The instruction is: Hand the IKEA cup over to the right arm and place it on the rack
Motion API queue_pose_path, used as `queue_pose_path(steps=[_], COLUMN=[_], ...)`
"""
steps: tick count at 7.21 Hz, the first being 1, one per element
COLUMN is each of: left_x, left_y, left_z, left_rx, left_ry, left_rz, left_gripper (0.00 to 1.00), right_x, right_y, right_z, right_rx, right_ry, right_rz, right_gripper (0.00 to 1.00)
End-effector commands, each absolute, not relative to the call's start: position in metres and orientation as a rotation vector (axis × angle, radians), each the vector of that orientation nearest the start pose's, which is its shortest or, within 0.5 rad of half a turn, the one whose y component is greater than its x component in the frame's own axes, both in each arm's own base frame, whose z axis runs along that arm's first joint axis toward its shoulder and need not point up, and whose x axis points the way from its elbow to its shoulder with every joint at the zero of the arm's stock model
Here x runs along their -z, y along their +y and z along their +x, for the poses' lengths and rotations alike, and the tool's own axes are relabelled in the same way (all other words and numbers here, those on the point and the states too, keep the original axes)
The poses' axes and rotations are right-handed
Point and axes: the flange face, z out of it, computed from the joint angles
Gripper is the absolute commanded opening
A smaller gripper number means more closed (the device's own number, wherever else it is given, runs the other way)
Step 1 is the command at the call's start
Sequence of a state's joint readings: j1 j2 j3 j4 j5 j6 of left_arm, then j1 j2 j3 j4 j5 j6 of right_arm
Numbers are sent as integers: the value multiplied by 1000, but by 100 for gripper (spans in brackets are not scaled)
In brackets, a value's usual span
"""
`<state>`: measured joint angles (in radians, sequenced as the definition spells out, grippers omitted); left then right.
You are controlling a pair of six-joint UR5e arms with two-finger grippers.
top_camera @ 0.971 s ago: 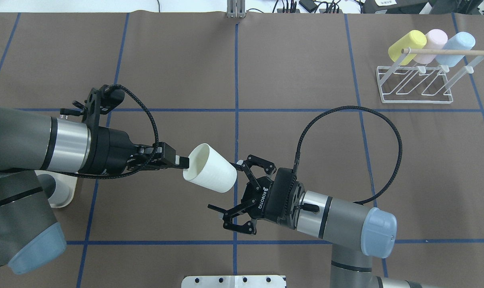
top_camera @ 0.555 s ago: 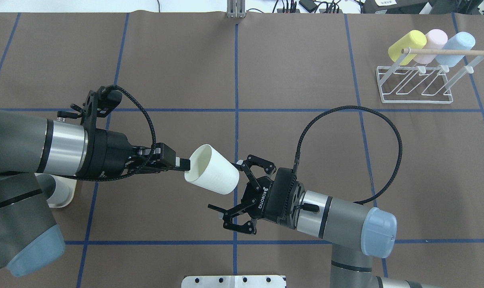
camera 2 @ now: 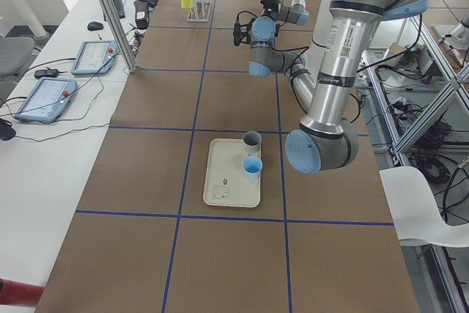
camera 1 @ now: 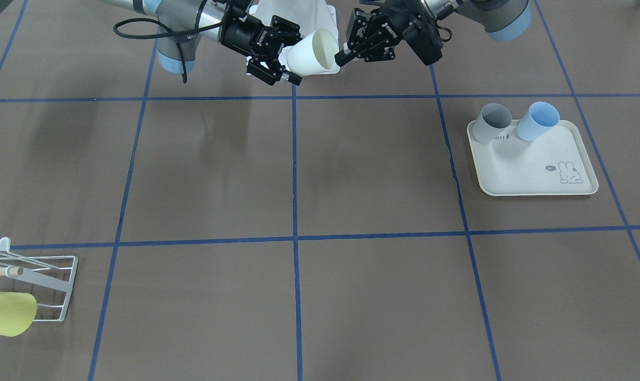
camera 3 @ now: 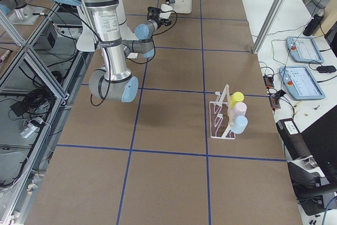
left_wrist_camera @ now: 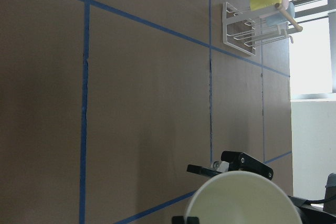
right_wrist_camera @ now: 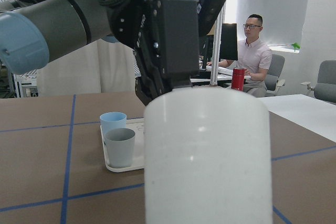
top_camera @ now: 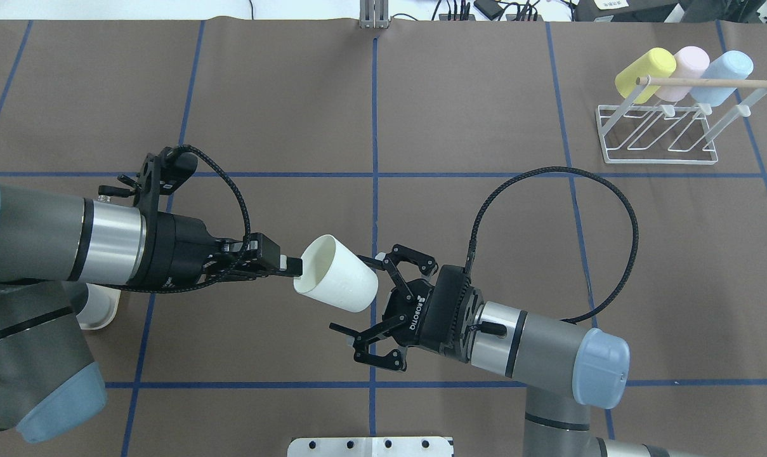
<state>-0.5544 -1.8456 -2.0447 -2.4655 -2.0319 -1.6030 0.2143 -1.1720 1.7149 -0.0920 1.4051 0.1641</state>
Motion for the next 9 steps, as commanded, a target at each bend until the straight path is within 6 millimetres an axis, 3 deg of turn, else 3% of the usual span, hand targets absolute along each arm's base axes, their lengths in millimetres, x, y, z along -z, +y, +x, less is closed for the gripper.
queue_pose_path(steps=[1,3,5,6,7,9], left_x=[-199,-198,-199,-199,-197,-196], left_y=[-328,-328,-328,-327,-327,-326], left_z=[369,369,369,369,368,366], left_rx=[74,72,72,67,66,59], left_ry=[1635,1637,1637,1637,1641,1641], left_rz=[75,75,75,70,78,74], left_gripper=[0,0,0,25,99,100], right_x=[-220,-219,-225,-225,-224,-224], right_y=[-263,-267,-270,-270,-271,-273], right_z=[-501,-498,-497,-497,-496,-496], right_rx=[584,584,592,594,591,590], right_ry=[-1341,-1334,-1319,-1317,-1317,-1311], right_rz=[1569,1575,1567,1565,1568,1567], right_gripper=[97,83,44,36,33,30])
